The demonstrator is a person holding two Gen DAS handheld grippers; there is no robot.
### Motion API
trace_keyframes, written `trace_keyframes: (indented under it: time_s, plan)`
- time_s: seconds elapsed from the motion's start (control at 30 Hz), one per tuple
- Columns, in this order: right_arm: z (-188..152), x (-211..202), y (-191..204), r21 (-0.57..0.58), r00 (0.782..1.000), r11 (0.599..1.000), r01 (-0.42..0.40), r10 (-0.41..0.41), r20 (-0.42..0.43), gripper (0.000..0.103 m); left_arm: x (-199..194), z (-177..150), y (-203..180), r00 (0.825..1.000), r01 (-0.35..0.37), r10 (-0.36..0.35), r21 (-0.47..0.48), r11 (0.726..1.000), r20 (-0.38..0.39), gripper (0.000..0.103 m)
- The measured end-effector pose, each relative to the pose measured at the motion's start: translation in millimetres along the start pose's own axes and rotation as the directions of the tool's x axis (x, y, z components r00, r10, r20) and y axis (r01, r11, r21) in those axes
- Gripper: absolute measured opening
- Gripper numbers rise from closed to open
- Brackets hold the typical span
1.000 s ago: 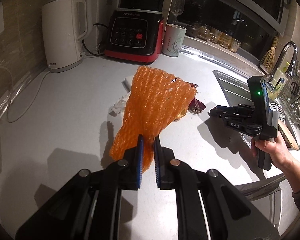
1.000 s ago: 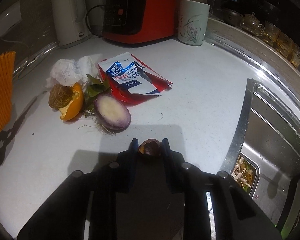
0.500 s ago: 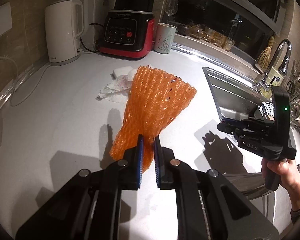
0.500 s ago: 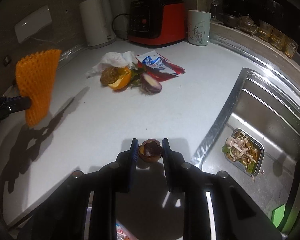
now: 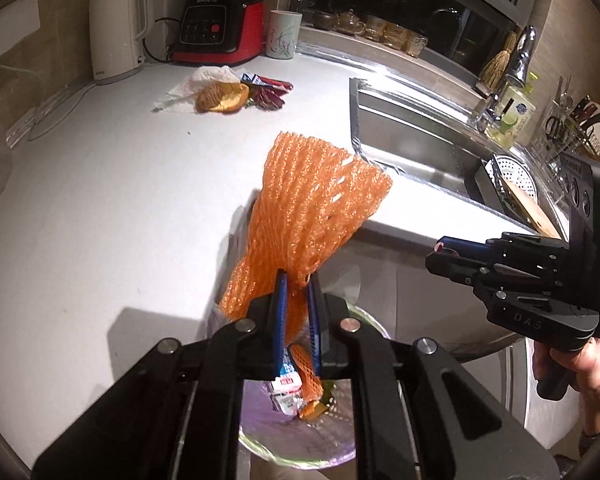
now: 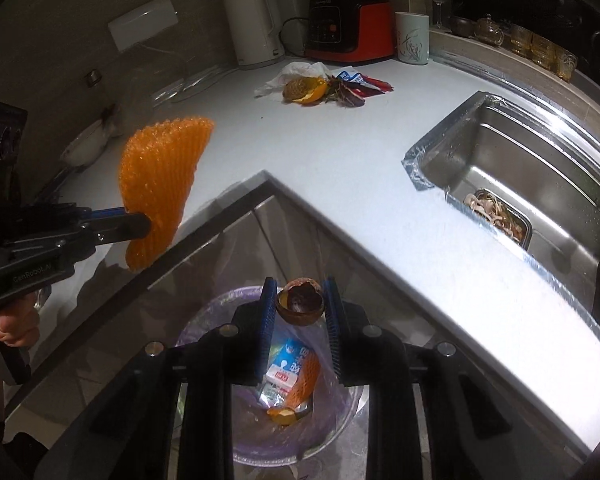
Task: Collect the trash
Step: 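Carry net and chestnut over the bin and open both grippers to drop them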
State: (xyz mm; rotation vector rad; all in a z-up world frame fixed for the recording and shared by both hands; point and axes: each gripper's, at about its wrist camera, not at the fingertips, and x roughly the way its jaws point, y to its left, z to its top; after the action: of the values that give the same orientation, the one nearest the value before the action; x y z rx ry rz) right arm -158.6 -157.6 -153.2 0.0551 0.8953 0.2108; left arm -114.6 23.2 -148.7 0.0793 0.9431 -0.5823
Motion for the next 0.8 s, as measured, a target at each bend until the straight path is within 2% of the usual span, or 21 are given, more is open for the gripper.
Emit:
trace_keyframes:
  time_s: [0.17,0.3,0.5,0.8]
  plan:
    - [-33,-18,8,-0.019,1.0,1.0,-0.012,0.012,-0.017,0.025,7,-53,-30,0.997,-0.011,0.012,0.017,1.0,-0.071,0.01]
    - [-49,-30,10,-0.031,1.0,1.0,-0.001,0.0,-0.024,0.025,24,-82,-40,0.992,-0.002,0.002,0.003,1.0,-0.129,0.01]
    - [-58,-41,10,-0.03,1.0,0.999,0.014,-0.015,-0.026,0.025,57,-111,-46,0.978,-0.011,0.016,0.023,1.0,-0.208,0.01]
    - [-69,-43,15,-0.033,0.998,0.999,0.031,-0.033,-0.054,0.025,112,-142,-44,0.951,-0.054,0.079,0.088,0.995,-0.3,0.01]
